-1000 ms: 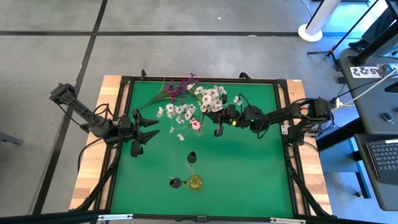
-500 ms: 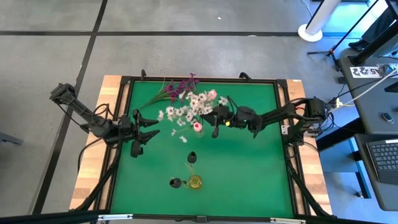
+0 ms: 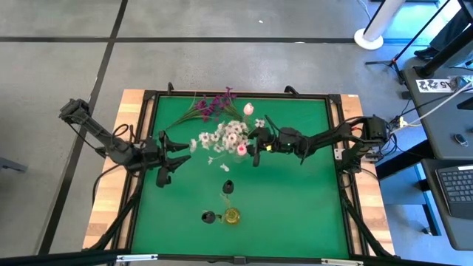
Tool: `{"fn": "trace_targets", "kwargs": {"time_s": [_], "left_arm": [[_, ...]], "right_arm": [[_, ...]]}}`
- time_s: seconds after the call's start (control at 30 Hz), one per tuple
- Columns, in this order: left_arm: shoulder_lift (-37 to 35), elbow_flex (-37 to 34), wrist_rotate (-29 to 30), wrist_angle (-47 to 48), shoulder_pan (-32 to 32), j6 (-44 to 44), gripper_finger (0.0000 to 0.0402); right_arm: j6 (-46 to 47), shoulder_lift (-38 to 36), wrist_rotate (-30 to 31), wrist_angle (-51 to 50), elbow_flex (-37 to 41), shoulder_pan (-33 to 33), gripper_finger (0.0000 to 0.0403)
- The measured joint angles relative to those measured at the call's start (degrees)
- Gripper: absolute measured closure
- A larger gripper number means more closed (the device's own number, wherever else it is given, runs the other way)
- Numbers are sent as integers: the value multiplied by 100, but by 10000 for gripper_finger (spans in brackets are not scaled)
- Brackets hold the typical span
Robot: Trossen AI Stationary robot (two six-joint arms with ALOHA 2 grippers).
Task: Sort flowers into vase by color
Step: Put the white flowers into the transparent vase, then put the left violet flowers into the yellow crystal vase
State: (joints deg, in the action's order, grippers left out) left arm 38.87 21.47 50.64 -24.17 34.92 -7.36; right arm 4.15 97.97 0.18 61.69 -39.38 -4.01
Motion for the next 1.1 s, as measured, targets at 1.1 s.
{"fn": "trace_targets", "kwargs": {"time_s": [1.1], "left_arm": [[0,0,1765,1762,-2,-1095,209]], "right_arm": [[-313,-3020,326,-2975,-2,666,111]]}}
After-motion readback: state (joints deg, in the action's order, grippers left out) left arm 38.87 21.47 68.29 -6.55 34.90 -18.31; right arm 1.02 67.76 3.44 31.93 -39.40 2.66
